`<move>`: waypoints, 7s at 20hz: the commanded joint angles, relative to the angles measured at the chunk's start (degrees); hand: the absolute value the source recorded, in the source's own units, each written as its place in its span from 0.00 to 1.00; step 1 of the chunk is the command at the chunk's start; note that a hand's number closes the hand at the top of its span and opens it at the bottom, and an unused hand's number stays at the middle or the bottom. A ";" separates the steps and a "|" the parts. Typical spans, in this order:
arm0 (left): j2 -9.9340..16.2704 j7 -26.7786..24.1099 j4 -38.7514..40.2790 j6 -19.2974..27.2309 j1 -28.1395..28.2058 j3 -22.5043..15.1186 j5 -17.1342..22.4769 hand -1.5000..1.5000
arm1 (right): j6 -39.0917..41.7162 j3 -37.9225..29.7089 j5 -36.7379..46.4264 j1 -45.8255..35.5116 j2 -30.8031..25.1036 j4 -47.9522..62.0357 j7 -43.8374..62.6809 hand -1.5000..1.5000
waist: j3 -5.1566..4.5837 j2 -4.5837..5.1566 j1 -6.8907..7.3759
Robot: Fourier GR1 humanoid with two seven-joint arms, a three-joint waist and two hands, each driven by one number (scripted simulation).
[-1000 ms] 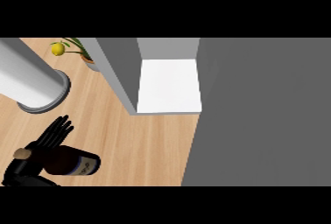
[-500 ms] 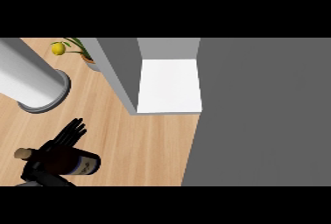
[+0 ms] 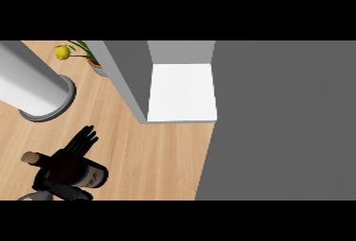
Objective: Pick up the wine, place it into the cabinet and close the cabinet
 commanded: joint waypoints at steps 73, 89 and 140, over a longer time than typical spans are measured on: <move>-14.00 6.82 -10.12 49.09 -17.83 -25.74 7.74 1.00 | -1.14 1.36 -3.45 18.53 -11.64 -14.40 -14.48 0.00 | 0.02 0.16 -1.05; -14.01 3.71 9.59 55.08 -37.11 -28.95 22.16 1.00 | 1.46 -2.32 -8.01 17.27 -9.93 -10.89 -16.72 0.00 | 0.02 0.63 -2.46; -9.51 -6.56 45.33 58.66 -61.47 -20.39 24.79 0.00 | 9.67 -0.79 -10.13 27.41 -10.71 -8.60 -30.60 0.00 | -0.11 2.23 -6.22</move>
